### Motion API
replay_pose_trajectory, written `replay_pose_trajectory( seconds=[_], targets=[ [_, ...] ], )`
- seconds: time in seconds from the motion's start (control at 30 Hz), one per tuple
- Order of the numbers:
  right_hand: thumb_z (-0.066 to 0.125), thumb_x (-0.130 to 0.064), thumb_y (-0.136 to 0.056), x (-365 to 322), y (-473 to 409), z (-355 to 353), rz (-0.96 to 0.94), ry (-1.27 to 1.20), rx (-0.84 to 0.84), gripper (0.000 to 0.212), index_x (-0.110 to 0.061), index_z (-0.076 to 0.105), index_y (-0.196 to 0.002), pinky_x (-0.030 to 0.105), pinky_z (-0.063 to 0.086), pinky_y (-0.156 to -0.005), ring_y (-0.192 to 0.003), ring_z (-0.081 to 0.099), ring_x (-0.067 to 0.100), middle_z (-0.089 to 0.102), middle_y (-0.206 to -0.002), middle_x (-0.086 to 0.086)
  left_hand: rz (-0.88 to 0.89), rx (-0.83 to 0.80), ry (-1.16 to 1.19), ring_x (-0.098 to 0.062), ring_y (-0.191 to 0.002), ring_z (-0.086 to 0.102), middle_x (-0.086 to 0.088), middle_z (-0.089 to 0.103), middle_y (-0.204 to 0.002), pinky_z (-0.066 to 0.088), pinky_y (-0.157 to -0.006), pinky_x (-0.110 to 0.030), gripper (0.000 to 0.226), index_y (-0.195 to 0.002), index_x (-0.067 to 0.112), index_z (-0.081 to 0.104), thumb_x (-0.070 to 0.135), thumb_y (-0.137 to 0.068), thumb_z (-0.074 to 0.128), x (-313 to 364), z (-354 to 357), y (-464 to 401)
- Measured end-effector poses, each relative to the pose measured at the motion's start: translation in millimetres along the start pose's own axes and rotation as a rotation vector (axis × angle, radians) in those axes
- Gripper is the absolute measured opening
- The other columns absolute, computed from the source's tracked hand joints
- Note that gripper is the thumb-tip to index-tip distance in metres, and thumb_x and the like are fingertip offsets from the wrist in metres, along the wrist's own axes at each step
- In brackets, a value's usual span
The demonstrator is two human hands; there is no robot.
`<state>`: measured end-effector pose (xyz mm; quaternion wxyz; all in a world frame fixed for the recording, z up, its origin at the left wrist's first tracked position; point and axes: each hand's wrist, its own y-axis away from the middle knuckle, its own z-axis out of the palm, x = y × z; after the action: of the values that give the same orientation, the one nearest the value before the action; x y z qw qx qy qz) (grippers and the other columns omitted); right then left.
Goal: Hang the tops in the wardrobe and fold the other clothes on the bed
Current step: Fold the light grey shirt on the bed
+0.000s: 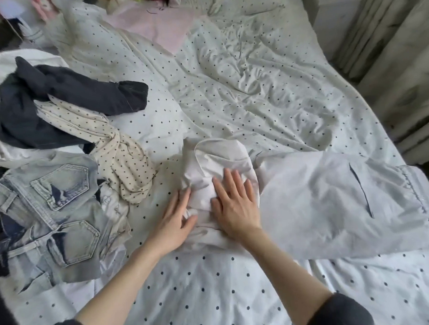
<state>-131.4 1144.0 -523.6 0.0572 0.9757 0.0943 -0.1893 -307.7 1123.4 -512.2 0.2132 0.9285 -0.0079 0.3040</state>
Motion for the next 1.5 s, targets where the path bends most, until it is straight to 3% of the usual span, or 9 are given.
replay_pose_trajectory(
  seconds=[0.2, 0.33, 0.43, 0.6, 0.83, 0.97, 1.07, 1.23, 1.5],
  targets=[
    [0.024, -0.046, -0.1, 28.1, 11.1, 19.6, -0.009, 0.03, -0.119, 0.057, -0.029, 0.005, -0.151, 0.038, -0.013, -0.115, -0.146, -0.008, 0.019, -0.005, -0.159, 0.002, -0.088, 0.134, 0.395, 0.011, -0.127, 0.031, 0.015, 0.026, -0.147, 0.028, -0.102, -0.013, 0.069, -0.146, 0.04, 0.016, 0.027, -0.092, 0.057, -8.2, 10.8, -2.0],
    [0.027, -0.038, -0.101, 22.9, 14.9, 9.4, 0.001, -0.094, -0.151, 0.053, -0.026, 0.012, -0.151, 0.039, -0.008, -0.117, -0.146, -0.008, 0.02, -0.003, -0.159, 0.002, -0.456, 0.194, 0.877, -0.012, -0.107, 0.058, 0.0, 0.058, -0.122, 0.045, -0.095, -0.028, 0.053, -0.137, 0.014, 0.044, 0.026, -0.089, 0.063, -4.2, -17.5, -23.6],
    [0.036, -0.023, -0.101, 27.0, 18.9, -1.9, 0.009, -0.331, -0.116, 0.046, -0.019, 0.03, -0.146, 0.031, 0.0, -0.116, -0.146, 0.005, 0.018, 0.012, -0.158, 0.003, -0.409, 0.083, 0.837, -0.011, -0.08, 0.066, -0.007, 0.07, -0.102, 0.048, -0.065, -0.019, 0.022, -0.108, 0.008, 0.065, 0.009, -0.086, 0.064, 11.7, -32.5, -26.1],
    [0.044, -0.008, -0.097, 39.0, 21.7, -47.0, 0.276, -0.963, 0.106, 0.03, -0.026, 0.062, -0.113, 0.024, 0.04, -0.102, -0.12, 0.053, 0.009, 0.058, -0.129, -0.004, -0.269, 0.063, 0.724, -0.015, -0.099, 0.065, 0.0, 0.069, -0.106, 0.048, -0.085, -0.028, 0.034, -0.113, 0.014, 0.058, 0.012, -0.082, 0.07, 63.2, -62.5, -14.6],
    [0.038, -0.033, -0.1, 103.3, 36.1, -123.3, 0.653, -1.432, 0.131, 0.026, -0.021, 0.062, -0.102, 0.034, 0.052, -0.082, -0.089, 0.065, 0.014, 0.065, -0.108, -0.001, 0.0, -0.074, 0.666, -0.003, -0.067, 0.062, 0.001, 0.066, -0.091, 0.052, -0.062, -0.016, 0.035, -0.121, 0.013, 0.053, 0.016, -0.087, 0.065, 193.5, -28.3, -22.1],
    [0.035, -0.031, -0.1, 144.8, 50.1, -144.7, 0.859, -0.996, 0.319, 0.043, 0.001, 0.057, -0.116, 0.039, 0.044, -0.086, -0.106, 0.056, 0.029, 0.06, -0.12, 0.017, 0.056, -0.35, 0.46, -0.011, -0.084, 0.06, 0.006, 0.061, -0.112, 0.049, -0.077, -0.022, 0.054, -0.144, 0.016, 0.031, 0.023, -0.095, 0.053, 225.5, 35.8, -33.0],
    [0.037, -0.027, -0.1, 150.8, 63.3, -135.5, 0.678, -0.591, 0.43, 0.041, -0.009, 0.05, -0.134, 0.035, 0.031, -0.107, -0.132, 0.039, 0.022, 0.046, -0.142, 0.011, 0.022, -0.12, 0.458, -0.012, -0.104, 0.053, -0.007, 0.054, -0.13, 0.041, -0.091, -0.02, 0.045, -0.137, 0.012, 0.041, 0.011, -0.094, 0.052, 212.1, 68.7, -44.0],
    [0.034, -0.045, -0.098, 156.0, 81.4, -62.8, 0.432, -0.055, 0.02, 0.055, -0.03, 0.019, -0.149, 0.044, 0.004, -0.116, -0.146, 0.003, 0.018, 0.007, -0.159, 0.001, -0.268, 0.097, 0.555, -0.022, -0.114, 0.053, -0.009, 0.051, -0.128, 0.041, -0.101, -0.035, 0.056, -0.135, 0.01, 0.04, 0.016, -0.086, 0.067, 160.0, 91.3, -55.0],
    [0.03, -0.043, -0.098, 168.2, 76.0, -46.1, 0.454, -0.129, -0.04, 0.053, -0.033, 0.016, -0.149, 0.047, -0.004, -0.116, -0.146, 0.001, 0.02, 0.004, -0.159, 0.001, -0.288, -0.005, 0.689, -0.022, -0.081, 0.065, -0.01, 0.068, -0.095, 0.054, -0.078, -0.037, 0.02, -0.1, 0.008, 0.06, 0.005, -0.081, 0.068, 162.8, 95.8, -64.7]
  ],
)
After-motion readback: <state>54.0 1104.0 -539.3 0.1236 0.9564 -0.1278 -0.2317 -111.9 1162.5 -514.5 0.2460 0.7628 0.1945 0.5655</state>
